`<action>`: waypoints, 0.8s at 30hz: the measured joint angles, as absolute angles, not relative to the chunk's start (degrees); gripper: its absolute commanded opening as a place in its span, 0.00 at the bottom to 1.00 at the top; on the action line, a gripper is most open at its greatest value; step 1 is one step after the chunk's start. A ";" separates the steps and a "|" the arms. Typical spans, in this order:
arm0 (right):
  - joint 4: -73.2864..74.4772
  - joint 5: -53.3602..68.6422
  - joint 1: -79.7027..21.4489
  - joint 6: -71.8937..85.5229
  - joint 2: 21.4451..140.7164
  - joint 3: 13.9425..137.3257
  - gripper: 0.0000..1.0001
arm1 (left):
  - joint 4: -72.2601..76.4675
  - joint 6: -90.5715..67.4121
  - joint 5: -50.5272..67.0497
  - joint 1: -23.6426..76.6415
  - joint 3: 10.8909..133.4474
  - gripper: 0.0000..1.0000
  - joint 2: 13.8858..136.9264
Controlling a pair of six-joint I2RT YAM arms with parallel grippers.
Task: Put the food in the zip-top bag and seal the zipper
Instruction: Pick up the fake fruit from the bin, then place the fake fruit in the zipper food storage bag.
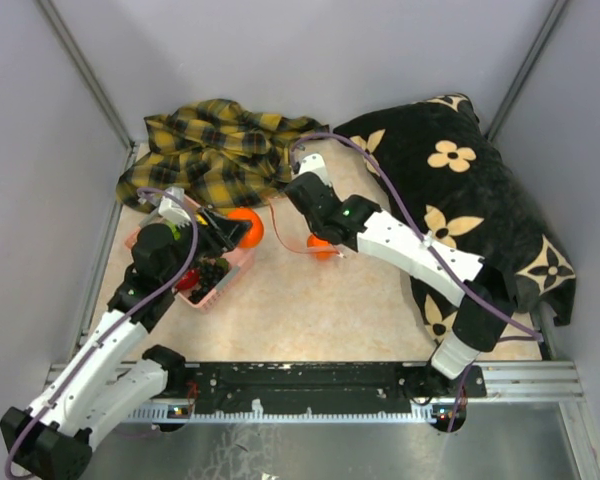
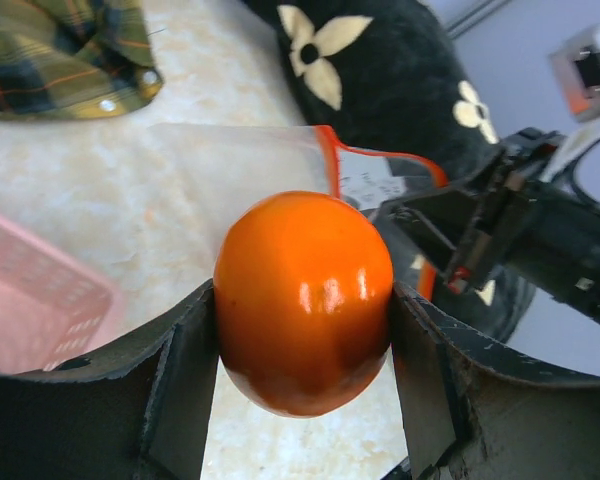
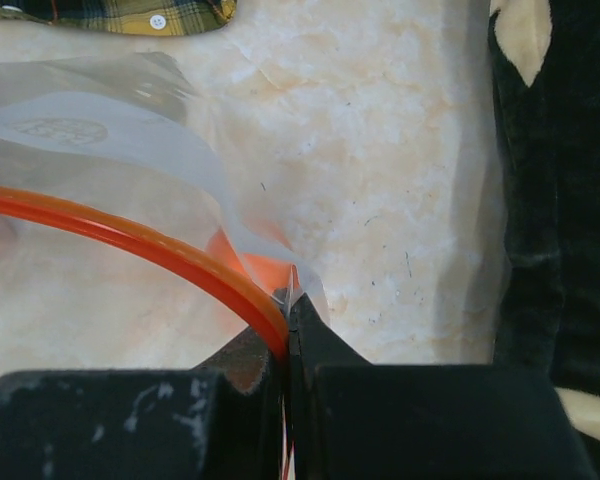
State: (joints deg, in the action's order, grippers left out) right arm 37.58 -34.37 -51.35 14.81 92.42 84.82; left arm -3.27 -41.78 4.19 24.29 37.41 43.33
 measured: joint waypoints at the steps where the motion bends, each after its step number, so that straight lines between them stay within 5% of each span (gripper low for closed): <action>1: 37.65 -34.35 -51.35 15.11 92.44 84.93 0.00 | -2.00 -41.93 4.36 25.04 37.41 0.49 43.33; 17: 39.00 -32.84 -51.42 18.28 93.01 86.37 0.00 | 14.66 -45.80 -2.24 38.50 36.56 0.48 53.89; 24: 38.74 -31.53 -51.64 18.65 93.01 86.37 0.00 | 14.61 -42.61 -11.07 42.22 40.21 0.55 60.53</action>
